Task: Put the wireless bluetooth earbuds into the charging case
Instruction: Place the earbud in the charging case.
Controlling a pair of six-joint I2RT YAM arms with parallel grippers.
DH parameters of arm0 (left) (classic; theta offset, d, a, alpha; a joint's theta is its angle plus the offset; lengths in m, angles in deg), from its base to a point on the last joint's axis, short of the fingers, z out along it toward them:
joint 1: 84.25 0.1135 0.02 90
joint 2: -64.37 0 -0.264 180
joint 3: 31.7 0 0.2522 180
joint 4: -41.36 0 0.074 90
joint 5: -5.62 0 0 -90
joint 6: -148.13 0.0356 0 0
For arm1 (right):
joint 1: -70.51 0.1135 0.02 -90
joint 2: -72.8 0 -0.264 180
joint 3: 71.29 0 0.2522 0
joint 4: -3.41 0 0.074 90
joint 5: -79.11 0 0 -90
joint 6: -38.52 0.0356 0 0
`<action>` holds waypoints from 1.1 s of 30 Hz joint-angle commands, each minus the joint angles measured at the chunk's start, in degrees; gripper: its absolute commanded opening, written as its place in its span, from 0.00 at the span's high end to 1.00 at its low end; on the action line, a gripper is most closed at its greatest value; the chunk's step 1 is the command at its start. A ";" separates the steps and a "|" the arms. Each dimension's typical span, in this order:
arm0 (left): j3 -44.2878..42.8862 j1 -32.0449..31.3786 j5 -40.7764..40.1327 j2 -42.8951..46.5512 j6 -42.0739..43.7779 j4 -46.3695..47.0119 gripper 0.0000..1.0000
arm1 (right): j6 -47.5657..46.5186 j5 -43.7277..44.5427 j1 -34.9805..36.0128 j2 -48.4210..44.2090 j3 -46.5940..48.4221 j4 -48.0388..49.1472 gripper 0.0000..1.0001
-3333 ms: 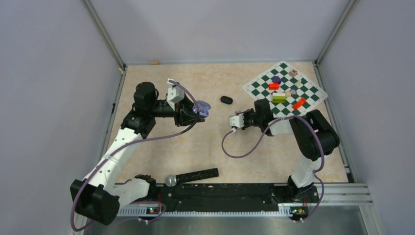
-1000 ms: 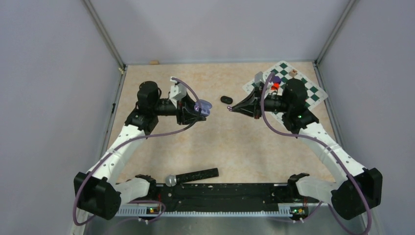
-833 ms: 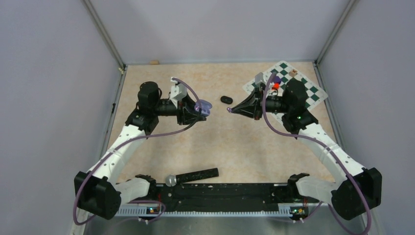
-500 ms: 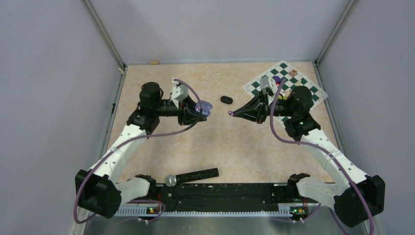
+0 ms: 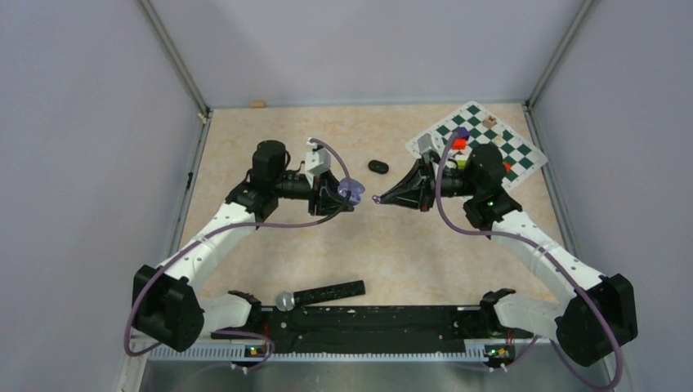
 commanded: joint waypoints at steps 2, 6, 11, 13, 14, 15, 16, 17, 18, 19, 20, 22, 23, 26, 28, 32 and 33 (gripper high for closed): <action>0.21 -1.62 -0.27 -0.62 3.12 0.05 0.94 | -1.17 -3.02 0.74 1.30 0.02 1.39 1.00; -0.82 -3.38 -1.44 -0.80 7.59 -4.54 0.94 | -1.57 -3.89 0.75 1.71 0.24 0.82 1.00; -1.70 -4.19 -1.66 -0.80 9.78 -7.14 0.94 | -1.31 -5.69 0.74 2.54 0.16 0.58 1.00; -1.90 -4.40 -1.53 -1.36 9.93 -7.15 0.94 | -2.51 -6.69 0.74 2.47 0.28 -0.76 0.99; -2.08 -4.58 -1.59 -1.50 9.99 -7.17 0.94 | -3.06 -7.28 0.74 2.44 0.33 -1.60 0.98; -2.09 -4.67 -1.67 -1.38 9.93 -7.20 0.94 | -3.09 -7.79 0.74 2.43 0.24 -1.69 0.98; -2.17 -4.72 -1.69 -1.18 9.98 -7.28 0.94 | -3.06 -8.10 0.75 2.81 0.14 -1.59 0.98; -2.18 -4.71 -1.81 -0.87 10.16 -7.53 0.94 | -2.93 -8.22 0.75 3.06 0.14 -1.44 0.98; -2.23 -4.66 -1.90 -0.80 10.54 -7.91 0.94 | -2.70 -8.24 0.83 3.35 0.13 -1.42 0.98; -2.41 -4.71 -2.02 -0.97 10.86 -8.27 0.93 | -2.57 -8.34 0.88 3.61 0.13 -1.28 0.98; -2.40 -4.79 -1.93 -1.20 10.96 -8.32 0.94 | -2.52 -8.40 1.03 3.79 0.05 -1.20 0.98; -2.36 -4.87 -1.94 -1.48 11.06 -8.33 0.94 | -2.54 -8.33 1.41 4.02 -0.04 -1.23 0.98; -2.48 -4.94 -1.95 -1.55 11.02 -8.31 0.94 | -2.63 -8.36 1.53 4.21 -0.04 -1.33 0.98; -2.95 -5.15 -1.73 -2.17 11.06 -8.31 0.94 | -3.26 -8.27 1.71 4.96 -0.35 -1.49 0.97; -3.06 -5.18 -1.75 -2.29 11.00 -8.34 0.94 | -3.49 -7.77 1.83 5.51 -0.31 -1.64 0.98; -2.52 -5.26 -2.11 -1.99 11.21 -8.27 0.94 | -4.21 -7.32 2.81 6.24 -0.14 -2.23 0.98; -2.39 -5.30 -2.13 -1.96 11.31 -8.31 0.94 | -4.76 -7.12 3.03 6.37 -0.07 -2.68 0.98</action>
